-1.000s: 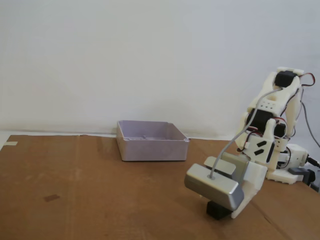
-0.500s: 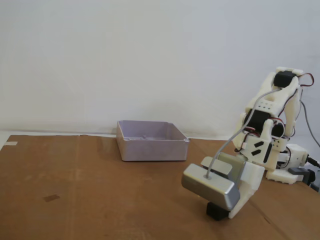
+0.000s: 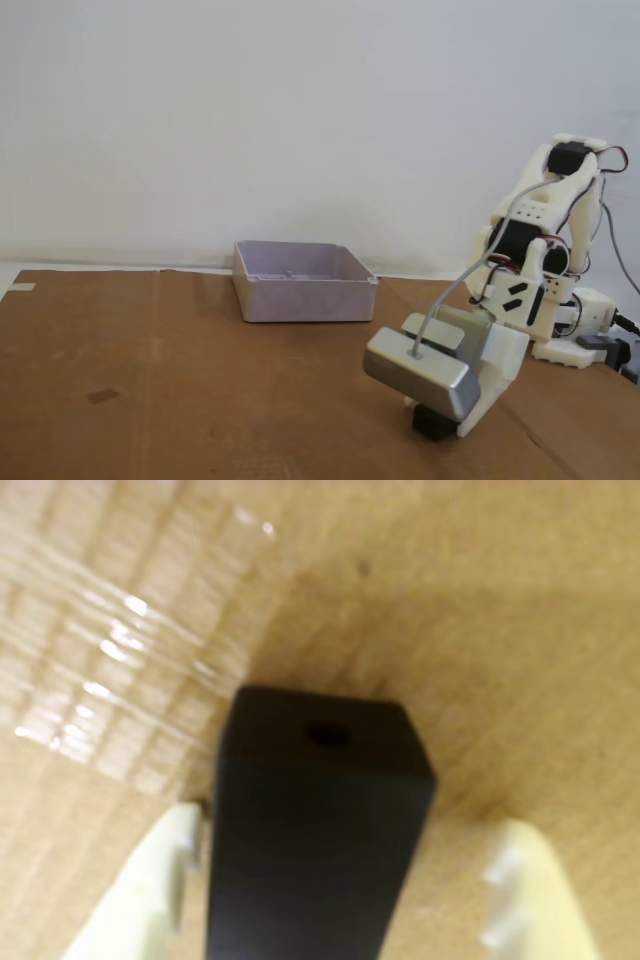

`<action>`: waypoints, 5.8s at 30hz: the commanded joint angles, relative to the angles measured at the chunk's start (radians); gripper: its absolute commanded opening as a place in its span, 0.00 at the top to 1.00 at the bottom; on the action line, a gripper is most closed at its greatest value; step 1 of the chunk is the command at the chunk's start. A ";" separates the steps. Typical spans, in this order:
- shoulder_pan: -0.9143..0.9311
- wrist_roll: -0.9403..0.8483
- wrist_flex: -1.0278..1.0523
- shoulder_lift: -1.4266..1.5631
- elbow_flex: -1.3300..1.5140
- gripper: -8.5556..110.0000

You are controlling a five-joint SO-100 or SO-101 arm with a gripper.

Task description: Grasp a block and put it in the box.

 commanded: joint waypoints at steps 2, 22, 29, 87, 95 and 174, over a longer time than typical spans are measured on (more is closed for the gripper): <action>0.011 0.005 -0.031 0.025 -0.086 0.68; 0.002 0.005 -0.031 0.003 -0.086 0.70; 0.006 0.005 -0.017 0.003 -0.084 0.85; 0.247 -0.060 -0.012 0.023 -0.449 0.87; 0.327 -0.060 0.101 0.143 -0.540 0.87; 0.997 -0.060 0.072 0.477 -0.166 0.87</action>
